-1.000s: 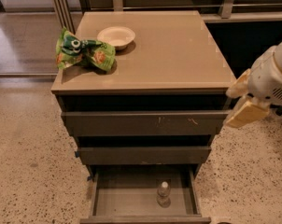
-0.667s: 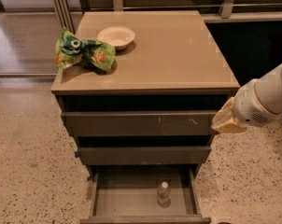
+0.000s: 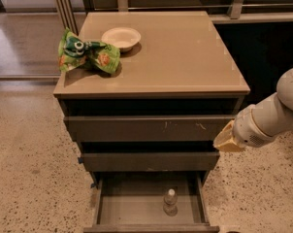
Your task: Pick water bottle from bottom drawer and place on counter
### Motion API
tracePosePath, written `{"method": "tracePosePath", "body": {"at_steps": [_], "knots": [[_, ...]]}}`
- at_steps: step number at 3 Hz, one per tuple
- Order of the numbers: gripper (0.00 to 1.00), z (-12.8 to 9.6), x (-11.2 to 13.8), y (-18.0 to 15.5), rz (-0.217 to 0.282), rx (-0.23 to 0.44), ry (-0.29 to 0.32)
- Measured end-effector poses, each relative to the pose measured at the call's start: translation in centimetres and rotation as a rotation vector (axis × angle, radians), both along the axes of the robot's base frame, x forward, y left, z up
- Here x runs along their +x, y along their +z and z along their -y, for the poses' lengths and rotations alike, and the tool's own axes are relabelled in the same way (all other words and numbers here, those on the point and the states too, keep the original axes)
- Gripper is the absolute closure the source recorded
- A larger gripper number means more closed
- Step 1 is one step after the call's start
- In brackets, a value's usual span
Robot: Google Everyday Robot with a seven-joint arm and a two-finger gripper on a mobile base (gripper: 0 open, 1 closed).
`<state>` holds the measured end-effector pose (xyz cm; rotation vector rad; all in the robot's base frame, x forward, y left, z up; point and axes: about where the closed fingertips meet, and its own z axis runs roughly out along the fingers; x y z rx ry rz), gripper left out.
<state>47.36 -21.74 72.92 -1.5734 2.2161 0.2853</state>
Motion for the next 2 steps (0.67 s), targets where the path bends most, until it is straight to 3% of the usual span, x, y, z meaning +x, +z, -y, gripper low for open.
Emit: {"method": "tracePosePath", "body": {"at_steps": [1,2], "knots": [[1.00,0.5,0.1,-1.6,0.021,-0.018,0.002],[1.00,2.1,-1.6,-9.4,0.009,0.002,-0.004]]}}
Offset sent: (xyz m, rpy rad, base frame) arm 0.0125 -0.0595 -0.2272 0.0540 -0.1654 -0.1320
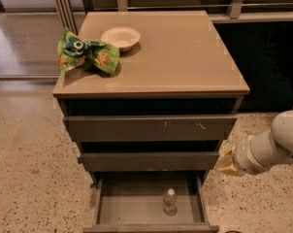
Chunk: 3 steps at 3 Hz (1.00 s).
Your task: Pick water bottle from bottom drawer and place on counter
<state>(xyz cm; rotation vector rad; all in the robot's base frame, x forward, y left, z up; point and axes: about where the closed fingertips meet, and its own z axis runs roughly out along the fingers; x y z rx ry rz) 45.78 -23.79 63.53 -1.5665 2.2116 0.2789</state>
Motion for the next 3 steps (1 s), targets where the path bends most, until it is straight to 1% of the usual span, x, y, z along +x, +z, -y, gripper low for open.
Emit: {"method": "tracePosePath", "body": {"at_steps": [1,2,3], "knots": [[1.00,2.9,1.6,-10.7,0.020,0.099,-0.089],[1.00,4.2,1.9,-17.0,-0.009,0.166,-0.136],[1.00,3.7,1.5,-18.6,-0.032,0.183,-0.138]]}}
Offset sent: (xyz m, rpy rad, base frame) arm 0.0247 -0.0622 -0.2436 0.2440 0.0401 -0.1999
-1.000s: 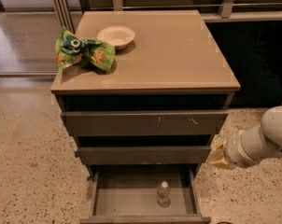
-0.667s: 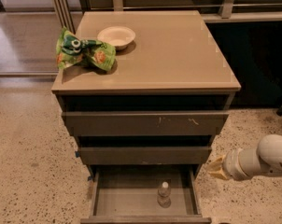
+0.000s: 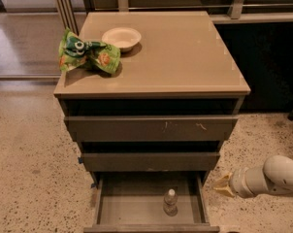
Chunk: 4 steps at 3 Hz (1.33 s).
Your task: Pick water bottle from bottom drawer and place on counter
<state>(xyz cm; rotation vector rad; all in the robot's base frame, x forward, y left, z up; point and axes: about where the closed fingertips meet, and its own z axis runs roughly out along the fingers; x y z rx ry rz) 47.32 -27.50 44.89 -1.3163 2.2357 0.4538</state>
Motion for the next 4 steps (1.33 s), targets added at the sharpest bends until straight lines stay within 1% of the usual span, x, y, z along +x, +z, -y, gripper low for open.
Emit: {"method": "tracePosePath", "body": {"at_steps": [1,2,3,4], "knots": [[1.00,0.1,-0.2,-2.5,0.006,-0.008,0.016],[1.00,-0.6,-0.5,-7.0,0.027,0.032,0.027],[1.00,-3.5,-1.5,-13.6,0.022,0.141,0.058],[1.00,-3.4,-1.7,-13.8,0.032,0.136,0.059]]}}
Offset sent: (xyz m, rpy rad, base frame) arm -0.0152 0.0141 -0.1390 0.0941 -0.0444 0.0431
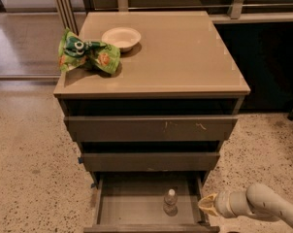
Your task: Pick water bottle from bottom drawer and place on counter
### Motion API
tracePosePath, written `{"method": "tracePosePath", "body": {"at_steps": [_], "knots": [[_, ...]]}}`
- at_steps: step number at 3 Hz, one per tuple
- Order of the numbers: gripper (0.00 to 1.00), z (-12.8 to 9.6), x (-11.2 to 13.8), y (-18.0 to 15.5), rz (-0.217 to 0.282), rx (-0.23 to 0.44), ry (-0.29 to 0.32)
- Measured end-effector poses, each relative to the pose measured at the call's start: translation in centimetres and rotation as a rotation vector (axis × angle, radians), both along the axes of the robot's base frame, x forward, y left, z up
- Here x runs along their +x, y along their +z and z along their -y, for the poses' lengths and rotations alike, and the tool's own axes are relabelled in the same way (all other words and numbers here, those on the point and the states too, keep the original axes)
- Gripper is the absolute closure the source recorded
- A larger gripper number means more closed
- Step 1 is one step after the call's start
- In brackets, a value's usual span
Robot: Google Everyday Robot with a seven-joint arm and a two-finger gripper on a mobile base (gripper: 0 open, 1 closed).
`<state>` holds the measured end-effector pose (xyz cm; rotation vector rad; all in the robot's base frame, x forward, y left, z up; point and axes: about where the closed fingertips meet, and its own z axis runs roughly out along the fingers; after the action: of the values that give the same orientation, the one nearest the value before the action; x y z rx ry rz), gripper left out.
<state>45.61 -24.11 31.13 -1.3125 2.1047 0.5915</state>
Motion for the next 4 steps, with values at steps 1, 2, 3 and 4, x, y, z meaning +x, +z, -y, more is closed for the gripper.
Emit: {"method": "tracePosePath", "body": {"at_steps": [1,2,3,4], "knots": [[0.81,-0.7,-0.1,-0.9,0.041,0.014,0.006],[0.58,-1.9,0.5,-1.9,0.086,0.054,0.013],[0.29,-3.7,1.8,-3.3,0.119,0.106,0.032],[0.27,-5.0,2.9,-4.3,0.138,0.143,0.049]]}}
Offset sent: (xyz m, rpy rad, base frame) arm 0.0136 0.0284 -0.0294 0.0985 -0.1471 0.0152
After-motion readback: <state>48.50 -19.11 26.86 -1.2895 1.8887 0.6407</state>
